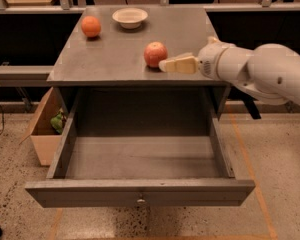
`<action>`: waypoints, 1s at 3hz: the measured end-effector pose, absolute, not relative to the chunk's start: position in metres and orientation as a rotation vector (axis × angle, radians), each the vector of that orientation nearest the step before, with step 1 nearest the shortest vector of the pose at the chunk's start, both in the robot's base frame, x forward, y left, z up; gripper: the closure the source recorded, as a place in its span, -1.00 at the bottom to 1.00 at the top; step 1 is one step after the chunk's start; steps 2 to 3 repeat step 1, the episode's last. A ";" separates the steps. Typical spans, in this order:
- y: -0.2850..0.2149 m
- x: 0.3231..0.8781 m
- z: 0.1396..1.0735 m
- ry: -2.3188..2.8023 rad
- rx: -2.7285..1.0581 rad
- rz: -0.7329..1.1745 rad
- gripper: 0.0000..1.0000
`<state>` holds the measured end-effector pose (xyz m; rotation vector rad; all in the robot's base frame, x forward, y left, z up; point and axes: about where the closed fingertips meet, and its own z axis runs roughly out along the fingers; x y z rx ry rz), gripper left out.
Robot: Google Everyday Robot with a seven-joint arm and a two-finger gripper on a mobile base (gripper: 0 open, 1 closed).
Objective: Pick apple from top drawer and place on counter
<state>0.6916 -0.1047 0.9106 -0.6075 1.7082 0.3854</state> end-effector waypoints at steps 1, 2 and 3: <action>-0.140 0.682 0.911 1.721 -0.563 0.349 -1.00; -0.140 0.682 0.911 1.721 -0.563 0.349 -1.00; -0.140 0.682 0.911 1.721 -0.563 0.349 -1.00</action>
Offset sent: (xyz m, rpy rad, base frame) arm 0.0000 0.0000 0.0000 0.0000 0.0000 0.0000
